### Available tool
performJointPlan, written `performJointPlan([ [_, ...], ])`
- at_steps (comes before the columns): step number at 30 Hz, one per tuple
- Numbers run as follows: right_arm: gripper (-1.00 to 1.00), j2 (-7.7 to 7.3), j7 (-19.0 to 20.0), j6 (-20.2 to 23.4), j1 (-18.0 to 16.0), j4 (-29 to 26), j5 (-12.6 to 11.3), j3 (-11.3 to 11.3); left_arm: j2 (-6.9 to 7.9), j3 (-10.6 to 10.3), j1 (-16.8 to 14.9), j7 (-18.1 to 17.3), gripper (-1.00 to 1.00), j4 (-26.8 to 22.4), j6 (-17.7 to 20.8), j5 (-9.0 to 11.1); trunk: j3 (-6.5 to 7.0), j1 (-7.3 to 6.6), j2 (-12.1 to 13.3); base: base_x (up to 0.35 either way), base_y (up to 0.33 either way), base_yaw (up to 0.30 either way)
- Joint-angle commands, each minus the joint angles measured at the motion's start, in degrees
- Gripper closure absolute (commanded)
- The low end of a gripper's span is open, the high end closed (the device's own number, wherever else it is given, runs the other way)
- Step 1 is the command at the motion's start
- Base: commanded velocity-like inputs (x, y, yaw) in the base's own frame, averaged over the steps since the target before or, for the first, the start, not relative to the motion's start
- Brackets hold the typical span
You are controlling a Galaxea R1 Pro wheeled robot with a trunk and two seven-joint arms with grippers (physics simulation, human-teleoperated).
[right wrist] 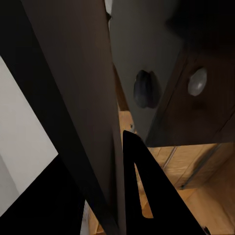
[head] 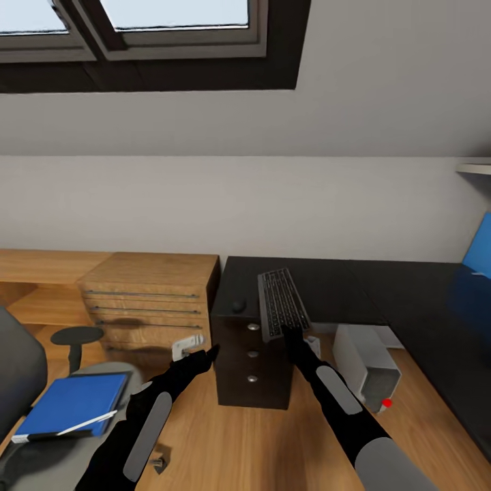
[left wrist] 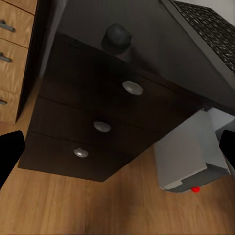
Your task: In the bedroom, organize the workspace by keeping the computer under the desk, ensuring the monitor is on the desk, placing the keyboard on the desk next to the monitor, placing the mouse on the desk next to the keyboard, moving the folder from the swivel chair onto the desk next to the mouse, stacking the notebook on top of the folder with the pen on top of the notebook, and positioning the swivel chair next to the desk.
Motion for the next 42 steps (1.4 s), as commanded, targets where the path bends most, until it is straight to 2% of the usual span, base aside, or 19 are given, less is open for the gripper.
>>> performJointPlan([
  [1, 1.00, 0.02, 0.5, 0.0, 0.0, -0.1, -0.7, -0.1, 0.01, -0.1, 0.0, 0.5, -1.00, -0.1, 0.2, 0.6, -0.06, 0.03, 0.0, 0.313, 0.001, 0.000],
  [19, 1.00, -0.06, 0.7, 0.2, 0.0, 0.0, -1.0, -0.3, 0.02, 0.0, 0.0, 0.5, -1.00, -0.1, 0.3, 0.9, -0.06, 0.03, 0.0, 0.277, 0.000, 0.000],
  [20, 1.00, -0.04, 0.7, 0.2, 0.0, 0.0, -1.7, -0.3, 0.02, 0.1, 0.0, 0.5, -1.00, -0.2, 0.3, 0.9, -0.06, 0.03, 0.0, 0.025, 0.000, 0.000],
  [21, 1.00, -0.06, 0.5, 0.3, 0.0, 0.2, -9.7, -0.2, 0.02, 0.1, 0.0, 0.4, -1.00, -1.2, 0.4, 1.1, -0.06, 0.03, 0.0, 0.005, 0.000, 0.000],
  [22, 1.00, -0.10, 0.4, 0.4, 0.0, 0.2, -13.0, -0.2, 0.02, 0.2, 0.0, 0.4, -1.00, -1.4, 0.4, 1.2, -0.06, 0.03, 0.0, 0.003, 0.000, 0.000],
  [23, 1.00, -0.11, 0.4, 0.5, 0.0, 0.2, -15.7, -0.1, 0.02, 0.2, 0.0, 0.4, -1.00, -1.5, 0.4, 1.4, -0.06, 0.03, 0.0, 0.002, 0.000, 0.000],
  [25, 1.00, -0.10, 0.3, 0.6, 0.0, 0.3, -18.7, -0.1, 0.02, 0.3, 0.0, 0.4, -1.00, -1.6, 0.4, 2.1, -0.06, 0.03, 0.0, 0.001, 0.000, 0.000],
  [28, 1.00, -0.10, 0.3, 0.7, 0.0, 0.3, -20.3, 0.0, 0.02, 0.3, 0.0, 0.4, -1.00, -1.7, 0.4, 2.6, -0.06, 0.03, 0.0, 0.000, 0.000, 0.000],
  [32, 1.00, -0.09, 0.3, 0.7, 0.0, 0.4, -20.9, 0.0, 0.02, 0.3, 0.0, 0.4, -1.00, -1.7, 0.3, 2.7, -0.06, 0.03, 0.0, 0.000, 0.000, 0.000],
  [42, 1.00, -0.09, 0.4, 0.6, 0.0, 0.5, -20.9, 0.0, -0.06, 0.2, 0.0, 0.5, -1.00, -1.7, 0.3, 2.8, -1.86, 2.23, -4.0, 0.000, 0.000, 0.000],
])
